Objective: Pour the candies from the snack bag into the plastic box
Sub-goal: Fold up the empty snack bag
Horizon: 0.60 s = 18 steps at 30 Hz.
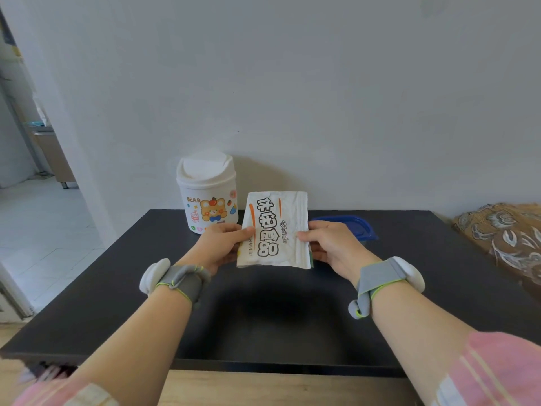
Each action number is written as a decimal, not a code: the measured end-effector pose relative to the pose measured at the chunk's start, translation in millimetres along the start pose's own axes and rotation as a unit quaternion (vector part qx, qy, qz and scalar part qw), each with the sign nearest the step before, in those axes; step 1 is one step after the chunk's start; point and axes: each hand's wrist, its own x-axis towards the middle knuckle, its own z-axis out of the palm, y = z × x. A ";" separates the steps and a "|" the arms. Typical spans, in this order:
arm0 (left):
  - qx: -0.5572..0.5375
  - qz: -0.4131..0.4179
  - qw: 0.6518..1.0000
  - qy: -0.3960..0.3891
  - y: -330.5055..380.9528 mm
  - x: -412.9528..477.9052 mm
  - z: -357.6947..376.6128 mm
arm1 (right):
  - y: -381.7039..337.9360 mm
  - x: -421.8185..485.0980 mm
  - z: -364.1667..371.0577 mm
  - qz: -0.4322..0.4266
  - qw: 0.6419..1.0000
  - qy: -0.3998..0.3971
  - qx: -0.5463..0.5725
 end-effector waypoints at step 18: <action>-0.209 -0.042 0.974 -0.073 5.5 -8.1 4.6 | -1.8 -0.7 0.5 0.042 0.986 -0.023 0.161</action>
